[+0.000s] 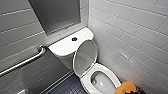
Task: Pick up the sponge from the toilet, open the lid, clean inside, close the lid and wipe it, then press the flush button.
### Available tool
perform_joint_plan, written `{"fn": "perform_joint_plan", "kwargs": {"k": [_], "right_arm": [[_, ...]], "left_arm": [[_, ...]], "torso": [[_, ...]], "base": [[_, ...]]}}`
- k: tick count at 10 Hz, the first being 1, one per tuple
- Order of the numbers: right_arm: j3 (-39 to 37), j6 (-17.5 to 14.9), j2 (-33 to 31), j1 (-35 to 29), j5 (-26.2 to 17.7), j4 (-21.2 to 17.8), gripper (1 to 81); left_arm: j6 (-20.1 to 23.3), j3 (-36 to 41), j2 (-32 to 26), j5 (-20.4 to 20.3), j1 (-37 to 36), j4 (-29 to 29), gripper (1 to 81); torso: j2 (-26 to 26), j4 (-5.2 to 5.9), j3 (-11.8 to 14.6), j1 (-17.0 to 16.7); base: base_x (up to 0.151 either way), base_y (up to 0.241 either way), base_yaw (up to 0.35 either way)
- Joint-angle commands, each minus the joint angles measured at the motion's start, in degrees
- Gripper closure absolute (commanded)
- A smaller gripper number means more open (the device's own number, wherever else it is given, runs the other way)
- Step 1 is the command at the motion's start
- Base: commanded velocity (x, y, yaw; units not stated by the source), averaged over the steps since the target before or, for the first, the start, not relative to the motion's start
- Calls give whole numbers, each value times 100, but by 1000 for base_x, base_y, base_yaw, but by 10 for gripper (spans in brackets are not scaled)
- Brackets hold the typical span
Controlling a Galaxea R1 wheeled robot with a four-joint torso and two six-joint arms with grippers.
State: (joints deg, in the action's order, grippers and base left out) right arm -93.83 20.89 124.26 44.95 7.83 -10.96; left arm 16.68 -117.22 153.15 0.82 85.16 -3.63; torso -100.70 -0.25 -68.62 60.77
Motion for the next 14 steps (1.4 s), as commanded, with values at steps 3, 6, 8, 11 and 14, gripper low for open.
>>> {"fn": "perform_joint_plan", "kwargs": {"k": [3, 6, 8, 11, 14], "right_arm": [[1351, -68, -478, 353, -580, 85, 811], [2001, -77, -601, 424, -633, 366, 811], [2229, -77, -741, -137, -737, 411, 811], [2160, -33, -654, -1621, -1712, 340, 811], [1477, 2, -59, -2282, -2267, 340, 811]], "left_arm": [[46, -2, 14, 516, 154, -6, 10], [55, -222, 216, 525, 154, 56, 10], [63, -240, 260, 525, 146, 82, 10], [55, -318, 260, 525, 154, 74, 10], [55, -529, 401, 525, 154, 73, 10]], "torso": [[-2, 0, 0, 0], [-2, 0, 0, 0], [-2, 0, 0, 0], [-2, 0, 0, 0], [-2, -2, 0, 0]], "base": [[0, 0, 0], [0, 0, 0], [0, 0, 0], [0, 0, 0], [0, 0, 0]]}}
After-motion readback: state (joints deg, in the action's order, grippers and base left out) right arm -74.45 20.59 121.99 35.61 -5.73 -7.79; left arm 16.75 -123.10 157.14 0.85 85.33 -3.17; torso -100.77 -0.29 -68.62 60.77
